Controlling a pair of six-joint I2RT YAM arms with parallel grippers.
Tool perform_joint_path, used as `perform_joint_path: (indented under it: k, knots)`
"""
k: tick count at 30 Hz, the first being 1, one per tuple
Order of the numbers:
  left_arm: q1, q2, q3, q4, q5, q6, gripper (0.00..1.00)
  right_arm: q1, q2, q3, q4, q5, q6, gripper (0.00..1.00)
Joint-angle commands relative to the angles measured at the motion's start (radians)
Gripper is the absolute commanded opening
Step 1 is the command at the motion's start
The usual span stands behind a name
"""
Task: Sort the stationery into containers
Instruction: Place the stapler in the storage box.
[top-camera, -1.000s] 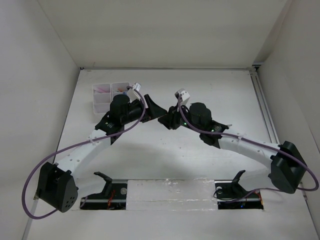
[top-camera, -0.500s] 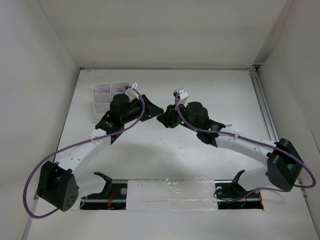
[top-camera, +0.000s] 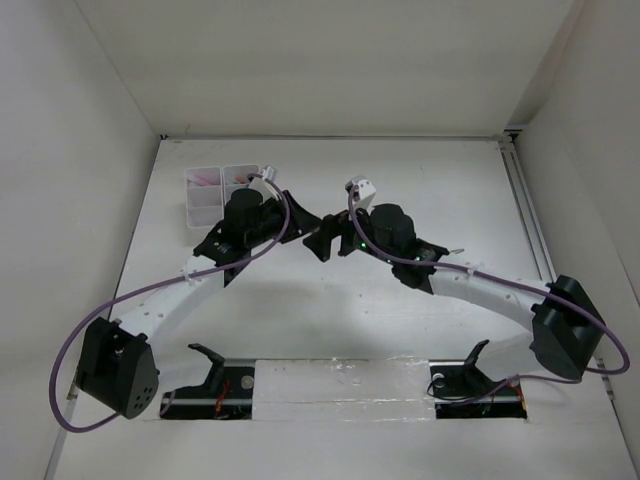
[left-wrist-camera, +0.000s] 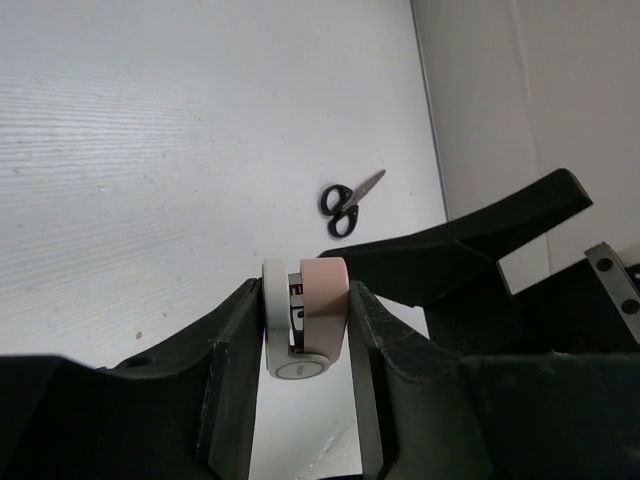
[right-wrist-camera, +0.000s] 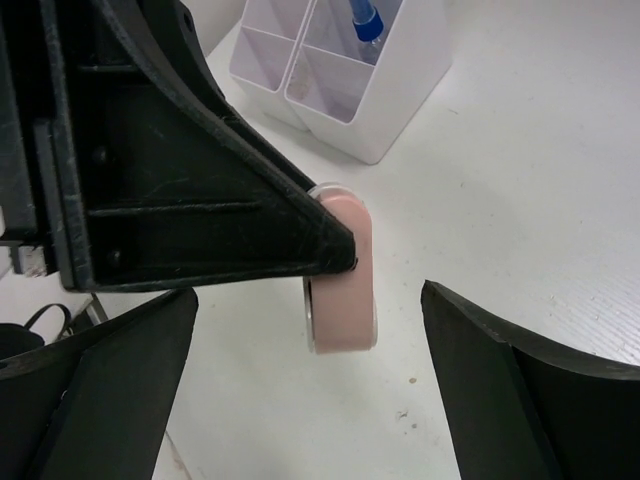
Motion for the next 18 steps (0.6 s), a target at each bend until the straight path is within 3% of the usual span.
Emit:
perform_joint_path:
  k: [1, 5, 13, 15, 18]
  knots:
    - [-0.003, 0.0, 0.059, 0.001, -0.086, 0.026, 0.0, 0.008, -0.034, 0.019, 0.059, 0.003, -0.013, 1.0]
    - [0.006, 0.038, 0.105, -0.084, -0.291, 0.026, 0.0, 0.008, -0.085, -0.017, -0.006, 0.07, -0.023, 1.0]
    - [0.164, 0.027, 0.215, -0.347, -0.875, -0.073, 0.0, 0.008, -0.287, -0.154, -0.093, 0.135, -0.033, 1.0]
    - [0.251, 0.056, 0.27, -0.447, -0.892, -0.112, 0.0, 0.008, -0.341, -0.185, -0.104, 0.135, -0.033, 1.0]
    - [0.282, 0.122, 0.35, -0.619, -1.037, -0.23, 0.0, 0.008, -0.382, -0.208, -0.113, 0.124, -0.022, 1.0]
